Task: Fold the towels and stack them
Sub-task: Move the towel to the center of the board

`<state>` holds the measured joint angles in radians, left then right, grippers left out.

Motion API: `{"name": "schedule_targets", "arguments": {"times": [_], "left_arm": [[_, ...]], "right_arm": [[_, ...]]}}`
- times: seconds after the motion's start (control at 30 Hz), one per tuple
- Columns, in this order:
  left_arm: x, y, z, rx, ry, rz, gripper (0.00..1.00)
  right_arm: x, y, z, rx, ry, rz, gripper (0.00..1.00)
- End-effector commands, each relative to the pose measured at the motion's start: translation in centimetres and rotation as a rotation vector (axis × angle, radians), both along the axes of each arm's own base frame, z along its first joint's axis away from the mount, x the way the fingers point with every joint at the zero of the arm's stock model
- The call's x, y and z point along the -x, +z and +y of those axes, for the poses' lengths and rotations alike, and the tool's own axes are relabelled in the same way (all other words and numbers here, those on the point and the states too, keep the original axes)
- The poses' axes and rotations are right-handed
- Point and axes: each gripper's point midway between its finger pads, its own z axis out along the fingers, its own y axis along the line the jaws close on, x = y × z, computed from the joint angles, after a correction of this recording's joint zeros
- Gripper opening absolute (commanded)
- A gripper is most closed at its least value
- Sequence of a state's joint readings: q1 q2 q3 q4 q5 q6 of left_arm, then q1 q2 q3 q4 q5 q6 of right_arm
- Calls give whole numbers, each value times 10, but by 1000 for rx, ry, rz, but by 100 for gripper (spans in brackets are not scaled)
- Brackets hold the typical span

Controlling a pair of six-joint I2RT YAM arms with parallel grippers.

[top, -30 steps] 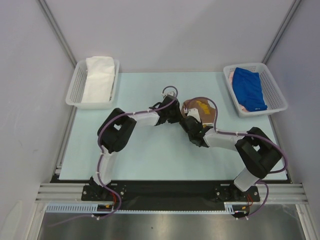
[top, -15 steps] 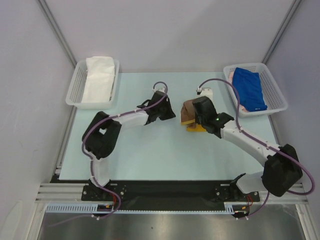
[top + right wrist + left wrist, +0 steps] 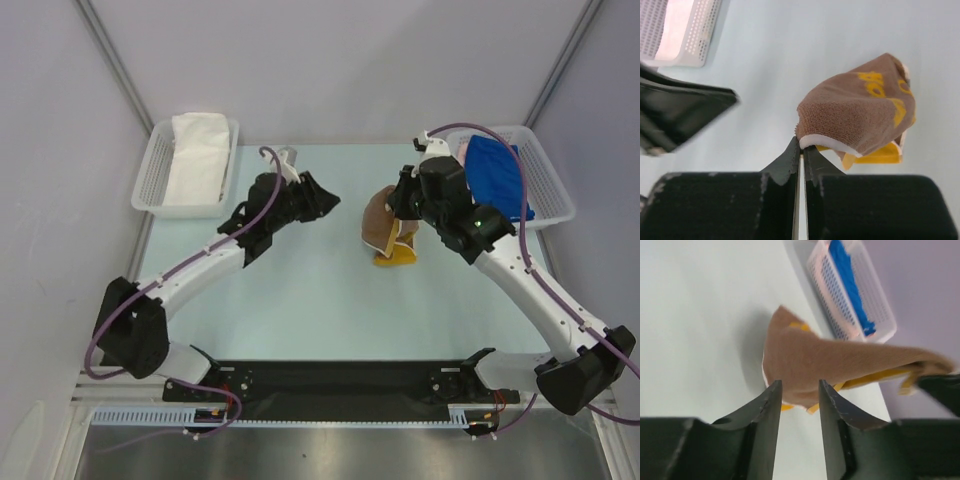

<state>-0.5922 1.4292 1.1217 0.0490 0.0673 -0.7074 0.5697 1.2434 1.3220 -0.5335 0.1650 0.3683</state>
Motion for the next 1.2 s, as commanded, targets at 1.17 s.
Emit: {"name": "schedule_targets", "arguments": {"times": [1.17], "left_arm": [[76, -108, -123, 675, -281, 117, 77]], "right_arm": [[16, 39, 37, -299, 115, 42, 0]]}}
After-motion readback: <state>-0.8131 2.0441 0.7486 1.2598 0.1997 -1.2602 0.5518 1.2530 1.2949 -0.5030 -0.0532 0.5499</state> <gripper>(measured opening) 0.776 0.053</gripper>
